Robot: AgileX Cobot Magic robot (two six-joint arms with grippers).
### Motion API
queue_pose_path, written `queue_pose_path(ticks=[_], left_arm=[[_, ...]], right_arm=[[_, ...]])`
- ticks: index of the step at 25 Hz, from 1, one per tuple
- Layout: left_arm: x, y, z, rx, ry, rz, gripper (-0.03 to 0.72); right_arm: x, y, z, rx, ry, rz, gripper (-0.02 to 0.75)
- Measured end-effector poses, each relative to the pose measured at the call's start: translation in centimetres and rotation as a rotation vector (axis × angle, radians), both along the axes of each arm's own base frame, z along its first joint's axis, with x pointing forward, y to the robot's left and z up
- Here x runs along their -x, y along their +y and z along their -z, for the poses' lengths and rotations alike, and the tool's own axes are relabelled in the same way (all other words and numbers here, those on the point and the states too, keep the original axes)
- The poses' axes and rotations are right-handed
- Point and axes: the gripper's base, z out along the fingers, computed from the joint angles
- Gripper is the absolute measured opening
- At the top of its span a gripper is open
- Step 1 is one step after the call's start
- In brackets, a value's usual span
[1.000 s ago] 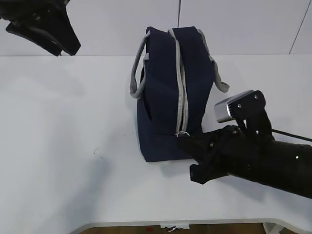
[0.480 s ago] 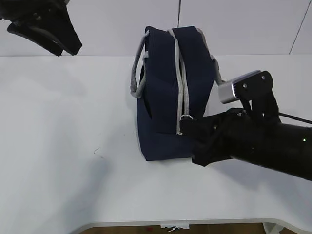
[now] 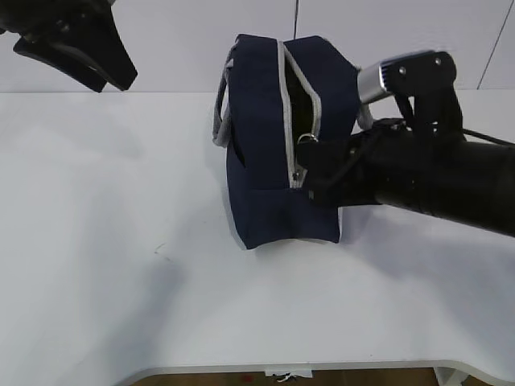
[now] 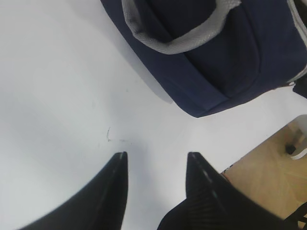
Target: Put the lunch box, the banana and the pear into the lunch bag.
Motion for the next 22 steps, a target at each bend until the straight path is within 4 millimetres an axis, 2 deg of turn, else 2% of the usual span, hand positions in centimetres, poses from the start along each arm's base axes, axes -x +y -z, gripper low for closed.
queue_pose_path(ticks=[15, 18, 22], left_arm=[[0.0, -0.1, 0.0, 0.014, 0.005, 0.001, 0.307], [0.2, -0.5, 0.0, 0.014, 0.005, 0.013, 0.307], [1.0, -2.0, 0.1, 0.002, 0.007, 0.064, 0.307]], right_arm=[[-2.3, 1.0, -6.7, -0.052, -0.107, 0.012, 0.001], [-3.0, 1.2, -7.5, -0.062, -0.112, 0.029, 0.001], [-3.7, 1.5, -7.5, -0.092, -0.076, 0.055, 0.001]])
